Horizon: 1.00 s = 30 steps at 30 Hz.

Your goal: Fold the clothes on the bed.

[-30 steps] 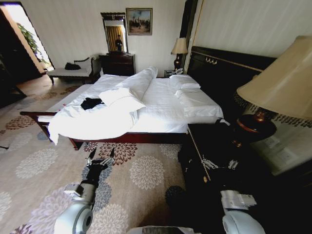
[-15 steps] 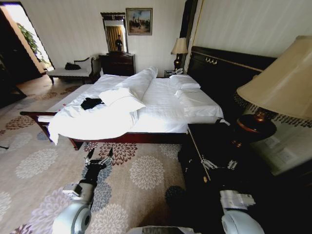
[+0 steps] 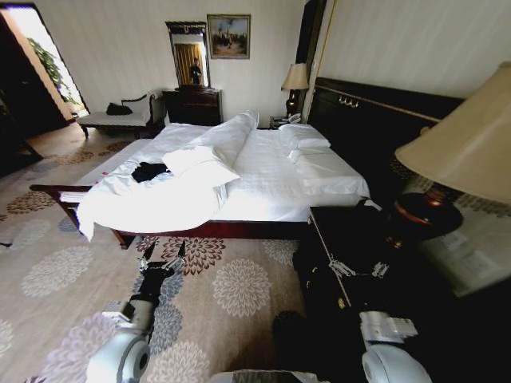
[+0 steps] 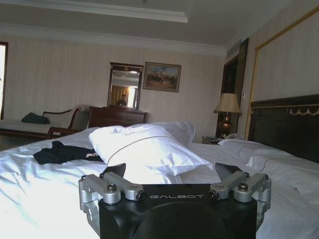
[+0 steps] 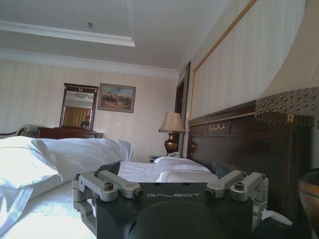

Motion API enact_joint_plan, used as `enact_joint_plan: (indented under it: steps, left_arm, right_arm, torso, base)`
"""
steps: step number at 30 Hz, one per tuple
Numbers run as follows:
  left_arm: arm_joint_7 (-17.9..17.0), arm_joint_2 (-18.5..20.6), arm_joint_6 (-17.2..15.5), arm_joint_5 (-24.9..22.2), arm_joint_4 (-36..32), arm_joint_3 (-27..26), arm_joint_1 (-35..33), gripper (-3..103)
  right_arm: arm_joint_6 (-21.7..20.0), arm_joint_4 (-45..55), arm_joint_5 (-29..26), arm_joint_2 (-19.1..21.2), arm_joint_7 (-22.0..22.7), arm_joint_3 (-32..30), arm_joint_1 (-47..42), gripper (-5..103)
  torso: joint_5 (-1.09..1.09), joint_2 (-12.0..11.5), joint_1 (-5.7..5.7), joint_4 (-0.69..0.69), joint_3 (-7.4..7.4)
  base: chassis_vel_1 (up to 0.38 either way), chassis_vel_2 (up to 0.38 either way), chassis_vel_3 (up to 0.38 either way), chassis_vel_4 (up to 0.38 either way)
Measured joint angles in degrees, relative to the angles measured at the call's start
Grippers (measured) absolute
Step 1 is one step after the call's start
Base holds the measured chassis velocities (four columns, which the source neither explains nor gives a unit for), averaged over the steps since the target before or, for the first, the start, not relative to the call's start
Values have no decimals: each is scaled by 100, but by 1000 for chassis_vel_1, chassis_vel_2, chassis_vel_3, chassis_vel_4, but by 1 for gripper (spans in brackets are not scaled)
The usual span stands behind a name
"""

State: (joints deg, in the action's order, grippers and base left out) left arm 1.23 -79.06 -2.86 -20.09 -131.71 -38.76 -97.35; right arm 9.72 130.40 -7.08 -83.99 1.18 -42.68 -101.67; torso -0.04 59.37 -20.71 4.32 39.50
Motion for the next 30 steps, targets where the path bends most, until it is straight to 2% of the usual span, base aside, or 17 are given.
enact_joint_plan:
  steps: [30]
  left_arm:
    - [12,66,46,12,-61,-37,-94,100]
  right_arm:
    - [49,-26,24,-32,3,52,4,100]
  torso:
    - [1,-1,-1,1,0]
  base:
    - [-176,170,169,-171]
